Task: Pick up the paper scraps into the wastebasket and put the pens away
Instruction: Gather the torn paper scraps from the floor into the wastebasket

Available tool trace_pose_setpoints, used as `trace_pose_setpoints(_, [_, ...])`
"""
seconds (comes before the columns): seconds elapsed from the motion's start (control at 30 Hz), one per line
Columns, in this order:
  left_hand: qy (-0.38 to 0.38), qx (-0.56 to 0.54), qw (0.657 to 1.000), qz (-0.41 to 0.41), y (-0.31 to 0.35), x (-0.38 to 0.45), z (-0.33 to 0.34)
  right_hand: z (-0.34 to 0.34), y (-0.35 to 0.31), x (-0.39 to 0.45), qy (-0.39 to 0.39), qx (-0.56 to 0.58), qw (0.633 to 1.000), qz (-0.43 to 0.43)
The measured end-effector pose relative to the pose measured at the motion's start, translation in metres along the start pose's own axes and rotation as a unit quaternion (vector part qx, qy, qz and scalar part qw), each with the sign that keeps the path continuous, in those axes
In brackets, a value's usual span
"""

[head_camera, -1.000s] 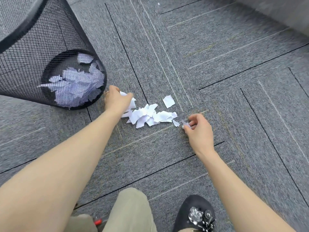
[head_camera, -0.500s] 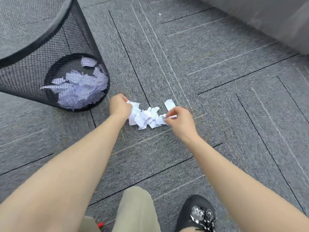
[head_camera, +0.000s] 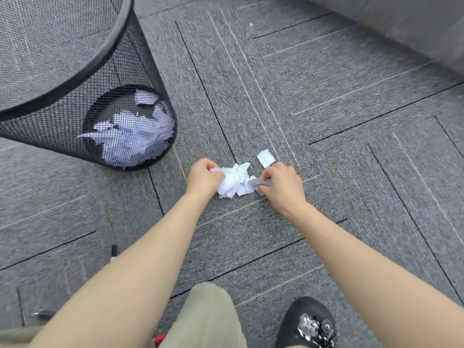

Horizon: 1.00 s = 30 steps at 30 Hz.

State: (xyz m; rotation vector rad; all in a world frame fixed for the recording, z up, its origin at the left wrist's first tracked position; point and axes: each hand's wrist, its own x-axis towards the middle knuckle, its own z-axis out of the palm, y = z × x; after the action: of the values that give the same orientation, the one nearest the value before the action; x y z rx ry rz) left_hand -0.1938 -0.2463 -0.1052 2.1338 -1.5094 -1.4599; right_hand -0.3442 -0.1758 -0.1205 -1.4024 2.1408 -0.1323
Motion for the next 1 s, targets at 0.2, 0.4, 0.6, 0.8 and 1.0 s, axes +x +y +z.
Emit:
trace_pose_setpoints(0.2, [0.053, 0.226, 0.972, 0.041, -0.008, -0.011, 0.022, -0.003, 0.000, -0.008, 0.015, 0.163, 0.986, 0.028])
trace_pose_setpoints(0.4, [0.040, 0.199, 0.977, 0.066, -0.002, -0.012, 0.031, -0.017, 0.001, 0.015, 0.070, 0.240, 0.966, 0.063])
trace_pose_setpoints(0.6, [0.056, 0.266, 0.957, 0.107, 0.000, -0.019, 0.034, -0.018, 0.003, 0.031, 0.039, 0.140, 0.988, 0.058])
trace_pose_setpoints(0.8, [0.042, 0.278, 0.949, 0.143, -0.001, -0.020, 0.032, -0.022, 0.007, 0.027, 0.024, 0.159, 0.986, 0.043])
trace_pose_setpoints(1.0, [0.004, 0.251, 0.961, 0.114, -0.003, -0.016, 0.032, -0.021, 0.027, -0.019, -0.037, 0.222, 0.971, 0.084])
